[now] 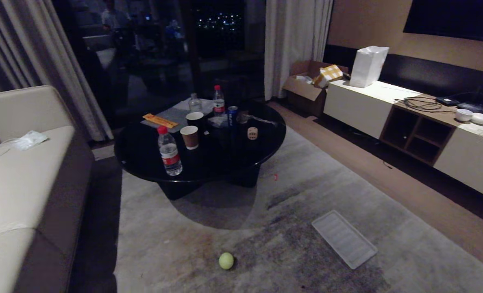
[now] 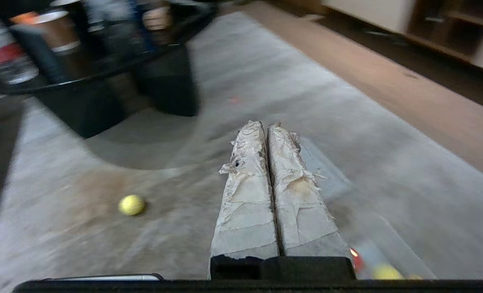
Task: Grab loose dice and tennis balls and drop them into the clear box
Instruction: Pick up the ball on the floor
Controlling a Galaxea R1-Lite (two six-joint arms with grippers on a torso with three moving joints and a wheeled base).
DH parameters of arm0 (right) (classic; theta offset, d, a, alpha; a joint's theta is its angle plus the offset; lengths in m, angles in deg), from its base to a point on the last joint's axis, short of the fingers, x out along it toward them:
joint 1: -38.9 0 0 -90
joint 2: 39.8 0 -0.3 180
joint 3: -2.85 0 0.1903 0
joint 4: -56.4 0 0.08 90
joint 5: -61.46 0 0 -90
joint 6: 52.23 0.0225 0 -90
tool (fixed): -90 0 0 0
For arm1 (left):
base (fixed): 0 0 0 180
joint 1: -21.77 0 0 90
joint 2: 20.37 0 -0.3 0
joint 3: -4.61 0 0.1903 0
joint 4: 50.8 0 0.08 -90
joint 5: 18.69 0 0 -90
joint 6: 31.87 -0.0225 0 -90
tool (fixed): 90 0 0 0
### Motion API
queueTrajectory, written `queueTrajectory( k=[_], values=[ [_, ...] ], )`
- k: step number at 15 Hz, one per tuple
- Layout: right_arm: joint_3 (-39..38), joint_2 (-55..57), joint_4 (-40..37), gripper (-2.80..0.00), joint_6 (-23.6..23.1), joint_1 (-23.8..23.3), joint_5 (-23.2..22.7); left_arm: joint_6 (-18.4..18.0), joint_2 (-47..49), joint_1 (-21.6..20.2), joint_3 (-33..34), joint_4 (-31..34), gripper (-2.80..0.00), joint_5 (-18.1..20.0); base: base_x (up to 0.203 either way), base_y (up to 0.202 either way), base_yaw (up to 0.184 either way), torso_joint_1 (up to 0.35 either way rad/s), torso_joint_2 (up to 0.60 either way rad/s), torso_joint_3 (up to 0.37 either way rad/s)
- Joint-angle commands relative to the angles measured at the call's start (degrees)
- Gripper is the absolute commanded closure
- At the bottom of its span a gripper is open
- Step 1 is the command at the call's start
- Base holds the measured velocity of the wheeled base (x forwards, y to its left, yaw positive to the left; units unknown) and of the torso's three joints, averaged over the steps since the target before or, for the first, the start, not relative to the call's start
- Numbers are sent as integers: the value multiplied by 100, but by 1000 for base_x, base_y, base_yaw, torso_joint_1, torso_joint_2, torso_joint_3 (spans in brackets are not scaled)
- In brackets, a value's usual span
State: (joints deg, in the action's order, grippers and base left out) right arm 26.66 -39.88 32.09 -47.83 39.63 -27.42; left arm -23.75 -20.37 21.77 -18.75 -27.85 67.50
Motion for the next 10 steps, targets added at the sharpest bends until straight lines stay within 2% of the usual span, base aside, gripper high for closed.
queueTrajectory(
  k=[1,8,10],
  values=[
    [0,7,-2,0,0,6,3,5,3,0,9,-2,0,-6,-4,-10,170,7,2,2],
    [0,7,7,0,-1,5,2,14,0,0,9,-2,0,3,-1,-7,161,3,3,1],
    [0,7,7,0,-1,0,2,14,0,0,9,-2,0,-6,0,-5,99,2,2,3]
  ],
)
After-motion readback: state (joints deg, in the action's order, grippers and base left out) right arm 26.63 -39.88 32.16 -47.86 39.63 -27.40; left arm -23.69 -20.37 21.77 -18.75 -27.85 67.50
